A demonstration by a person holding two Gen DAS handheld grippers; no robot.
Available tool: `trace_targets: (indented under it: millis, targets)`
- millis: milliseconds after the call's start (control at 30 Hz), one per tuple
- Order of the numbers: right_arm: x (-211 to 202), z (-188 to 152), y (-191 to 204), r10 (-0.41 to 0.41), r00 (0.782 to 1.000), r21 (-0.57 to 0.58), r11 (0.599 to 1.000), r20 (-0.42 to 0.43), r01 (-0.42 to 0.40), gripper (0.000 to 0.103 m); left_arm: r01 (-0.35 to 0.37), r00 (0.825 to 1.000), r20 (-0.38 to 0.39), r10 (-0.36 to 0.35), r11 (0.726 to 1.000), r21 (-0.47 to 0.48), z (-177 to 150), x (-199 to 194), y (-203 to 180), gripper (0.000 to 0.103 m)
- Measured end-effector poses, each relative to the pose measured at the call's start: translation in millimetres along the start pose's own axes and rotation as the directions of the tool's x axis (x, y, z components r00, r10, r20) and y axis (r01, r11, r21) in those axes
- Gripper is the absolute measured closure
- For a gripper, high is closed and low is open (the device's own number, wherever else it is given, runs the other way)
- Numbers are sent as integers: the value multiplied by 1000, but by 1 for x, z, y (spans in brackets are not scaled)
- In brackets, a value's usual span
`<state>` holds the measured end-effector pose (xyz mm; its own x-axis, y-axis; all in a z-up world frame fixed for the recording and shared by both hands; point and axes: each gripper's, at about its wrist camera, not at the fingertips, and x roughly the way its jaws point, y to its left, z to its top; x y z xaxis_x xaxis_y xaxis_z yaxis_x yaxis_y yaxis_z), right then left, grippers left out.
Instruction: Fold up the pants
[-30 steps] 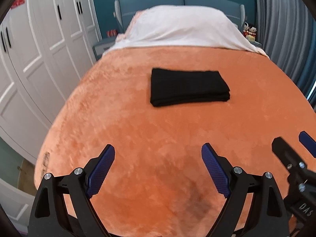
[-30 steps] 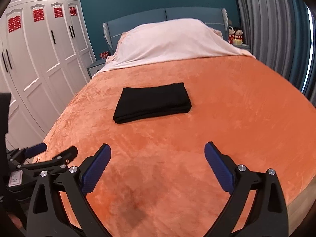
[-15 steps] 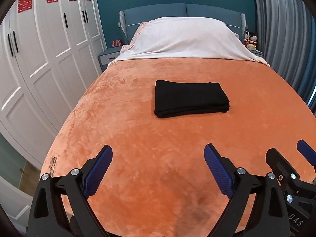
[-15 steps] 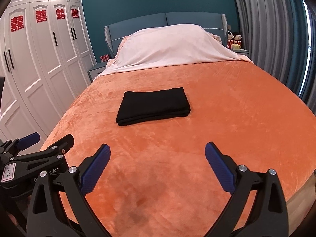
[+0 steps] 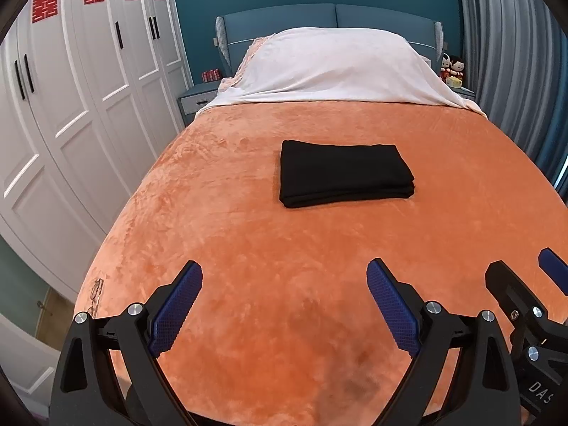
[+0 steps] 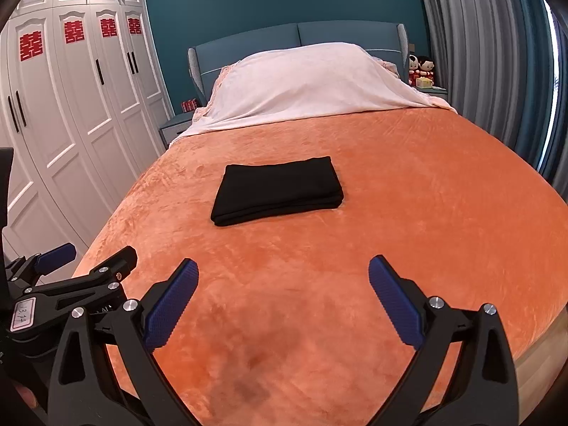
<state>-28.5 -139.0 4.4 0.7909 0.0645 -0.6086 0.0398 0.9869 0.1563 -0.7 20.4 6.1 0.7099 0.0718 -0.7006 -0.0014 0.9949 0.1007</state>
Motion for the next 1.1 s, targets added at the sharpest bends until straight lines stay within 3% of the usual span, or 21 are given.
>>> trace_targets:
  millis: [1100]
  targets:
    - [-7, -4, 2, 4, 1000, 4, 1000, 8, -5, 8, -8, 999, 31, 8, 1000, 10, -3, -12, -3, 11]
